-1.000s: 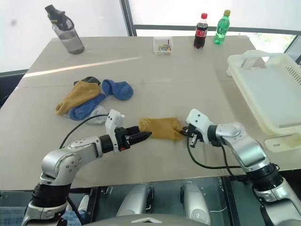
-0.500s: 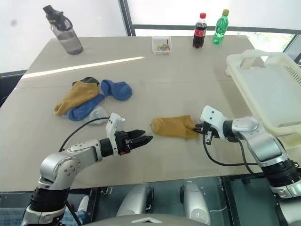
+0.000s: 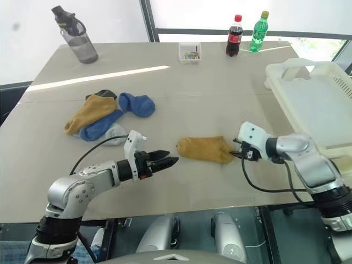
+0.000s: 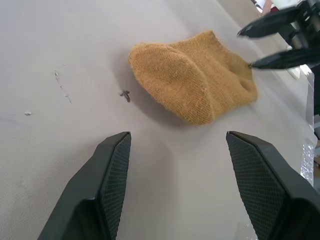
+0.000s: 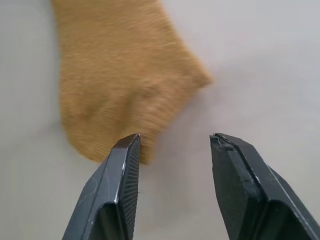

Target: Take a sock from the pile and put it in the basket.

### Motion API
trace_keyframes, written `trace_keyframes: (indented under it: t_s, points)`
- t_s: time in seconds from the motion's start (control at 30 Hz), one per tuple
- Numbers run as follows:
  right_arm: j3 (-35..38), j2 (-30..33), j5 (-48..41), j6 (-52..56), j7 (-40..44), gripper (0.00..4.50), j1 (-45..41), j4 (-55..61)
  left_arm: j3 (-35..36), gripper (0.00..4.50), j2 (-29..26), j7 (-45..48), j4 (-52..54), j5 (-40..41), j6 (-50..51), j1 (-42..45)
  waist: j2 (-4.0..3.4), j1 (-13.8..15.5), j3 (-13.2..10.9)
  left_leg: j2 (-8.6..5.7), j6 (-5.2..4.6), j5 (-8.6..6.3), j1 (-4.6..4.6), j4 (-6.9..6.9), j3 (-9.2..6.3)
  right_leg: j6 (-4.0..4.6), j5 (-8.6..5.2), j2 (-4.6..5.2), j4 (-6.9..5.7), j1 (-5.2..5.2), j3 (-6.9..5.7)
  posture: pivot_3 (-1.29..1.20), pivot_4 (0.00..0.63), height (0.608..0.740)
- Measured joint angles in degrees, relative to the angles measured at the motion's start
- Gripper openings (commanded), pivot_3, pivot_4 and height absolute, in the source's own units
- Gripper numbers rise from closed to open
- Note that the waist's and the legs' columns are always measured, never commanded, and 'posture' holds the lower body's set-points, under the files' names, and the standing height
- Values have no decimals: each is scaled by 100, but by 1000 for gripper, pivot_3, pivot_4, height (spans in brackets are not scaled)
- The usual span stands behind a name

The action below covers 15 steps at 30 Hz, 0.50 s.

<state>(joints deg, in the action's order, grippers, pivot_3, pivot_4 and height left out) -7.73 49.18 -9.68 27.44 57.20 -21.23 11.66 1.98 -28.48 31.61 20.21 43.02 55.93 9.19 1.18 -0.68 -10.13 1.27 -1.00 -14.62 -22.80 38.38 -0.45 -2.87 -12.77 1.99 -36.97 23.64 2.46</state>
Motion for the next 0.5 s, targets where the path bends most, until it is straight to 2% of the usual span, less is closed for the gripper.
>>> trace_keyframes:
  t_s: [0.1,0.2,0.4,0.5]
  points:
    - [147,-43,-106,123,-42,2278,-93,211,30,3226,10,-18,-64,5,8,46,0,-13,0,2,0,0,3,0,2,0,0,-2,-2,0,1,0,150,740]
    - [134,-566,-257,212,-245,2278,-339,422,52,3226,102,-82,-189,6,62,185,0,-20,0,3,0,0,4,1,-1,-1,0,-6,-7,0,0,0,150,740]
    - [-506,-1405,-149,235,-617,2278,-447,585,96,3226,151,-75,-345,-4,84,333,0,-2,0,0,0,0,-3,0,-2,0,0,-1,-4,2,0,0,150,740]
    - [-547,-1569,-147,249,-691,2278,-475,592,133,3226,58,-46,-405,-73,10,351,0,-4,0,0,0,0,-2,0,-3,0,1,0,-4,2,-1,0,150,740]
